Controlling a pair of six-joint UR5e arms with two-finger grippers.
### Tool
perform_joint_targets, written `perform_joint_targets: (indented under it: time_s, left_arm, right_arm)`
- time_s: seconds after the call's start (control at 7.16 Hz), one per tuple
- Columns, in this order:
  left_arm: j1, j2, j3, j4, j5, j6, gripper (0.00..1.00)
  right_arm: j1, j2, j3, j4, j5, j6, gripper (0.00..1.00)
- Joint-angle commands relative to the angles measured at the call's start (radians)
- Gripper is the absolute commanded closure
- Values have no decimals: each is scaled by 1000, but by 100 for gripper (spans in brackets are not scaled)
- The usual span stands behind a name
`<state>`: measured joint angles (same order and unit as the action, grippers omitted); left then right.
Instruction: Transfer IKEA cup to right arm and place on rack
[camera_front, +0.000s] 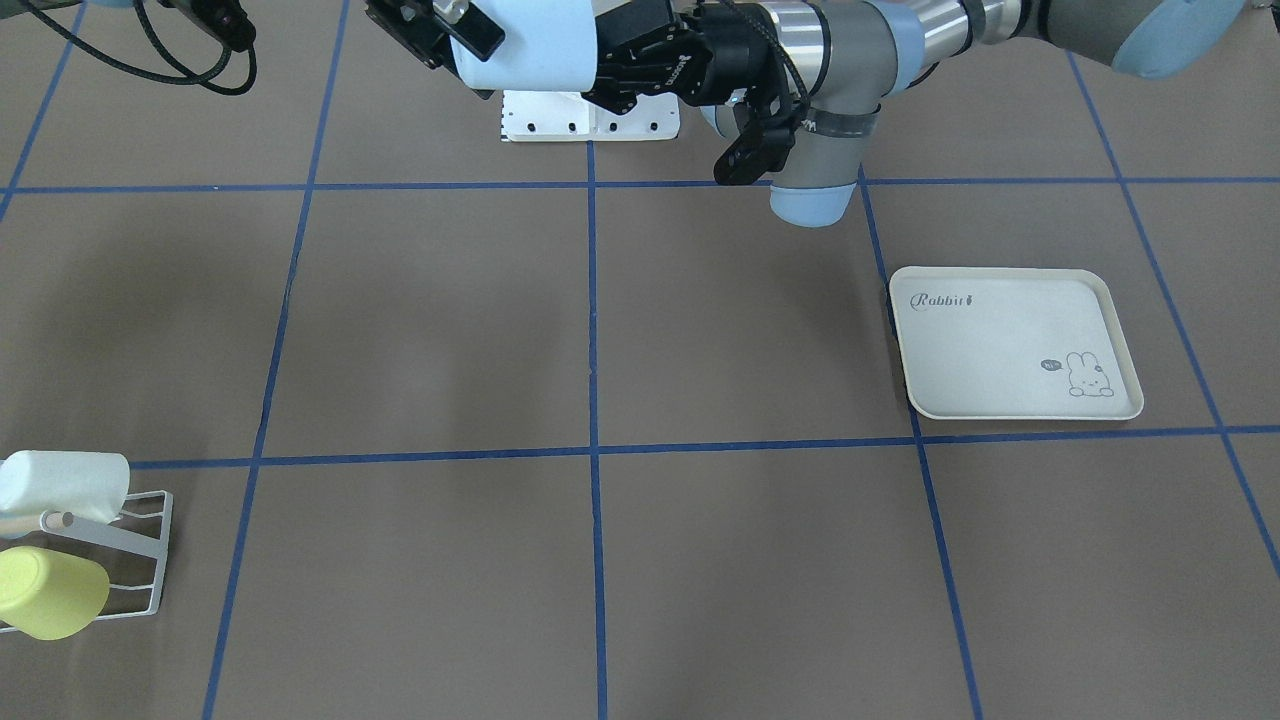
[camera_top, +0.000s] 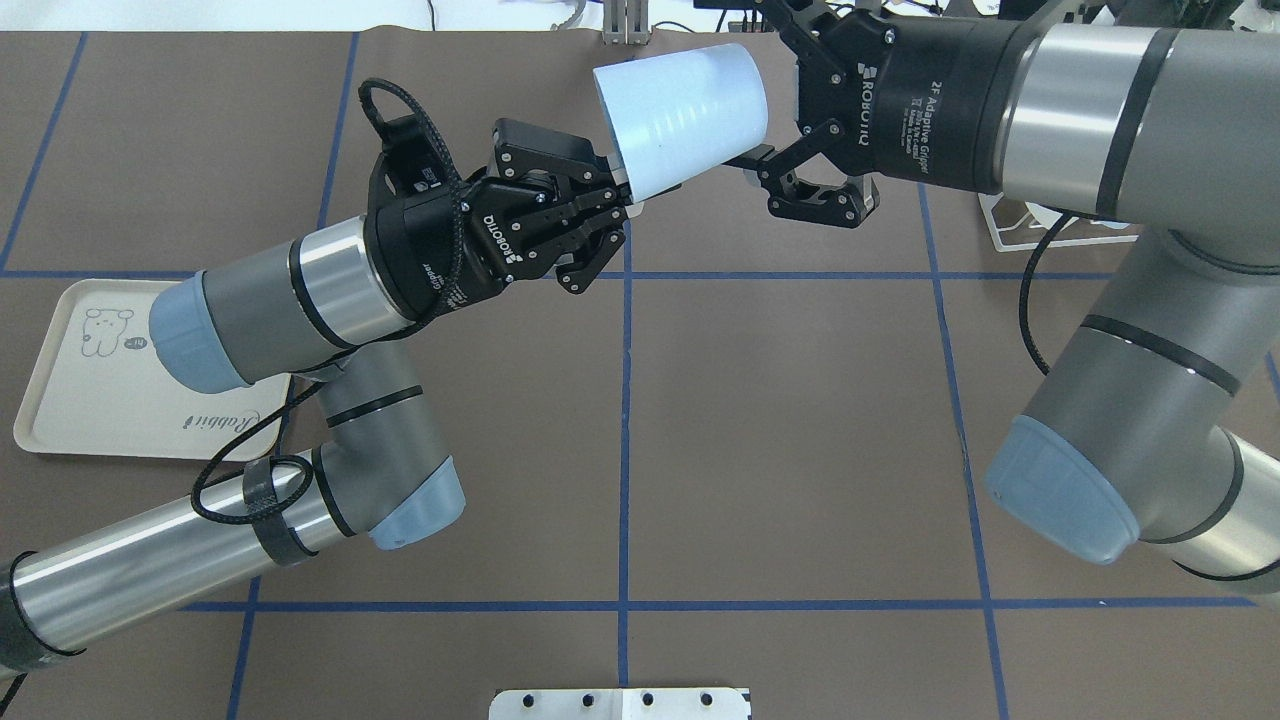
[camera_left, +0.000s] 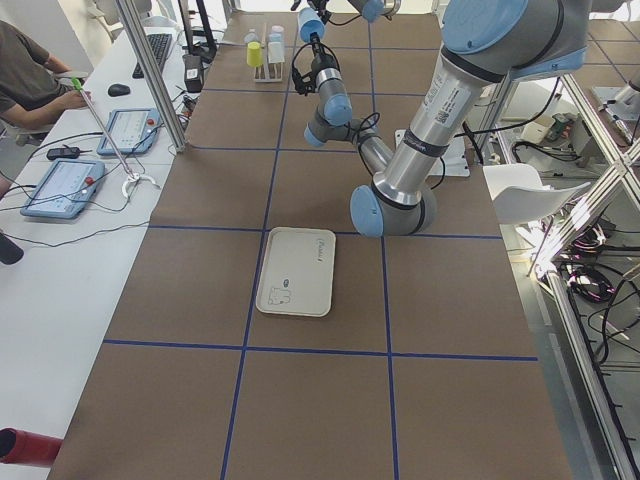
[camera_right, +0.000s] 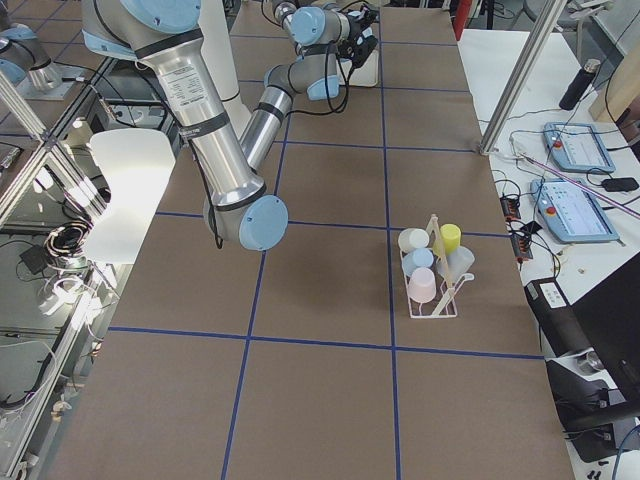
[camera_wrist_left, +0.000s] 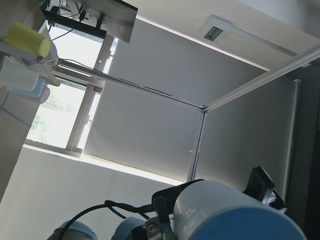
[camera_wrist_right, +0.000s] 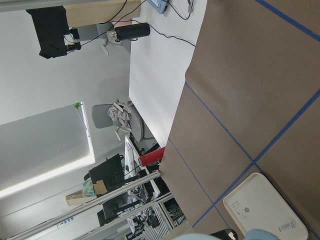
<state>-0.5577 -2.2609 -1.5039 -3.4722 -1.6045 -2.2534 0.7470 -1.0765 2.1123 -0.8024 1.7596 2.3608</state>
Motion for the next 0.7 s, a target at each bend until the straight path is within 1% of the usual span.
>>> perform_joint_targets:
  time_s: [0.0,0.42,0.56]
  left_arm:
    - [-4,0,1,22,0,3,100]
    - [-8,-3,1,24,0,3,100]
    - [-8,-3,1,24,0,3,100]
  right_arm:
    - [0,-2,8,0,-2,0,12]
    - [0,-2,8,0,0,-1,11]
    - [-1,-2,9,0,0,0,18]
